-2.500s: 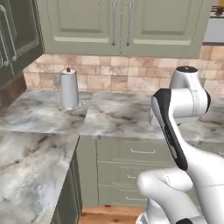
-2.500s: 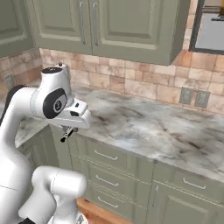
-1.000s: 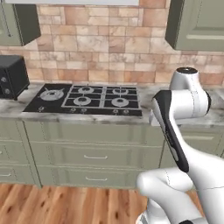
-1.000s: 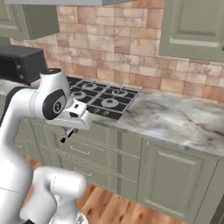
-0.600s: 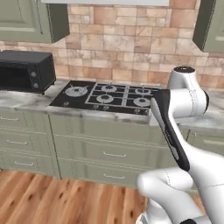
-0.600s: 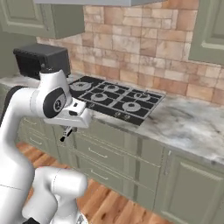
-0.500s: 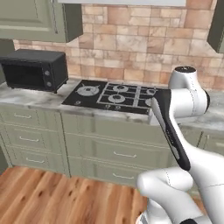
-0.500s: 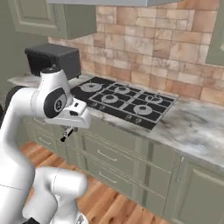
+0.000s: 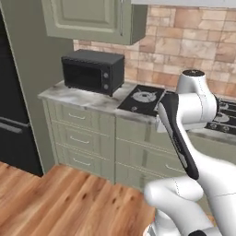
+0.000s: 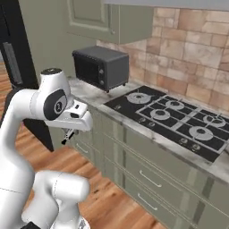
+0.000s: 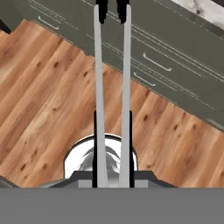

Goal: Pick up the tongs from the counter and place them near the plate next to the oven.

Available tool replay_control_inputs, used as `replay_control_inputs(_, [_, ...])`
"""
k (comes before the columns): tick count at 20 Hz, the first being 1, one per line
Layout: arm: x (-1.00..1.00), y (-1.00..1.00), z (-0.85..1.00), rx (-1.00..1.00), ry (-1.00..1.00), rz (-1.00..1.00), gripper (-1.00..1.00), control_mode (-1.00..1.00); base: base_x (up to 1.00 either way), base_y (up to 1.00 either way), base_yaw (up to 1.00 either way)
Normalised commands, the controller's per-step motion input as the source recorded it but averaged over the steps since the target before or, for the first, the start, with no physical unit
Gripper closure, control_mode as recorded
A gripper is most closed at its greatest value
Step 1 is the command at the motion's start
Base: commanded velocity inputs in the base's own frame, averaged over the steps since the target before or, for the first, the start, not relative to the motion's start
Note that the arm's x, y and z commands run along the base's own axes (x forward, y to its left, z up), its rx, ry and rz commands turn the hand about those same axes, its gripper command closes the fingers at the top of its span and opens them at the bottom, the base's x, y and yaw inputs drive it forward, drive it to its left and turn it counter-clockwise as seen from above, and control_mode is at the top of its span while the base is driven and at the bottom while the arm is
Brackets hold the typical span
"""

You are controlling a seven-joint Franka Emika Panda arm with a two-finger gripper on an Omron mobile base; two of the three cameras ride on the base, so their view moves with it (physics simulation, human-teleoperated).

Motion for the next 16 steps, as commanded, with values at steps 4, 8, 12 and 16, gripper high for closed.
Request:
replay_control_inputs(4, [0.0,0.0,0.0,0.0,0.0,0.0,1.0,1.0,0.14,0.65,0.32])
replay_control_inputs(8, [0.0,0.0,0.0,0.0,0.0,0.0,1.0,1.0,0.24,0.89,0.61])
replay_control_inputs(12, [0.0,0.0,0.0,0.0,0.0,0.0,1.0,1.0,-0.11,0.78,0.84])
replay_control_inputs(16, [0.0,0.0,0.0,0.0,0.0,0.0,1.0,1.0,-0.67,0.17,0.78])
